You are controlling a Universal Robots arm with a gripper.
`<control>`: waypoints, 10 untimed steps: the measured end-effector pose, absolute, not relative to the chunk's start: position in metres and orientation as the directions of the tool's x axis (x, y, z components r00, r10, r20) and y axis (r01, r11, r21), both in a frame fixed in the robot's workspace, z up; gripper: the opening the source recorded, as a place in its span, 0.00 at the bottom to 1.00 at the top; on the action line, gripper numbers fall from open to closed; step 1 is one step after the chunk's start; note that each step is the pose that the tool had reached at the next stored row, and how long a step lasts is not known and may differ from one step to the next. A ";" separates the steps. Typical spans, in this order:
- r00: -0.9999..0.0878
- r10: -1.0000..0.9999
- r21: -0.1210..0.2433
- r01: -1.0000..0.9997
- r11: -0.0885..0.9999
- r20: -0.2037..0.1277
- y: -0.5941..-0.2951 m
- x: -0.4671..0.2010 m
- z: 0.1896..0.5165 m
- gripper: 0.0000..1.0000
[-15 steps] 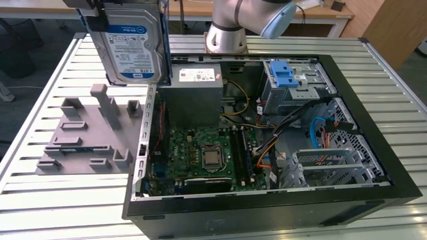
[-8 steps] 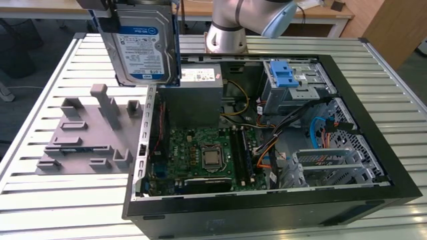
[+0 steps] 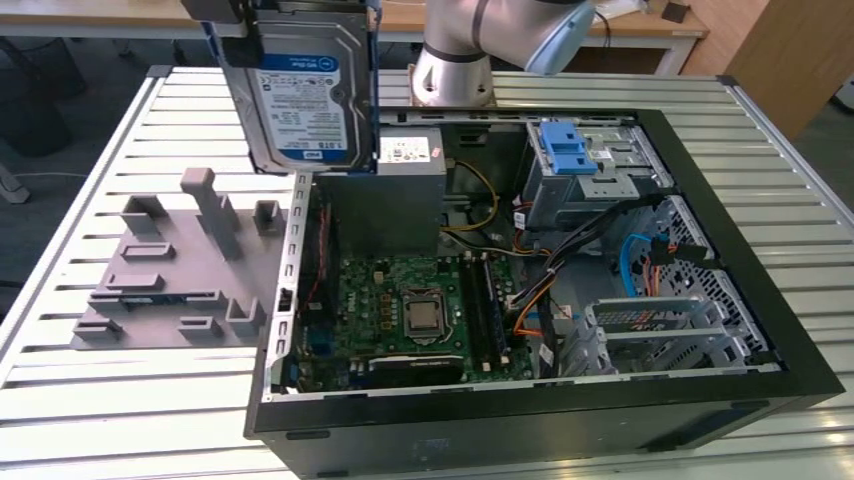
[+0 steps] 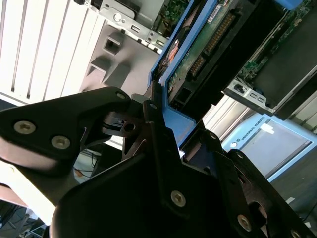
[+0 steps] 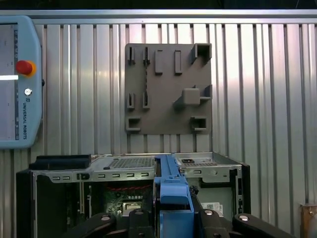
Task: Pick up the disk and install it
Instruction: 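Pick up the disk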
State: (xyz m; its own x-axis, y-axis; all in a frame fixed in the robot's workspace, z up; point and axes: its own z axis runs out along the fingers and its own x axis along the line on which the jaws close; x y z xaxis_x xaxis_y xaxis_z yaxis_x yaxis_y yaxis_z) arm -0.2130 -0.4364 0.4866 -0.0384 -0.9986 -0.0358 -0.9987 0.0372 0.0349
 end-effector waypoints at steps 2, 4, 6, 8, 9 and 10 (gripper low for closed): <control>-0.038 -0.999 0.035 -0.999 0.037 -0.036 -0.437 -0.209 0.487 0.37; -0.038 -0.999 0.035 -0.999 0.037 -0.036 -0.438 -0.205 0.487 0.37; -0.038 -0.999 0.035 -0.999 0.037 -0.036 -0.438 -0.200 0.487 0.37; -0.038 -0.999 0.036 -0.999 0.037 -0.036 -0.439 -0.195 0.487 0.37; -0.038 -0.999 0.036 -0.999 0.037 -0.036 -0.439 -0.193 0.487 0.37; -0.038 -0.999 0.036 -0.999 0.037 -0.036 -0.439 -0.191 0.487 0.37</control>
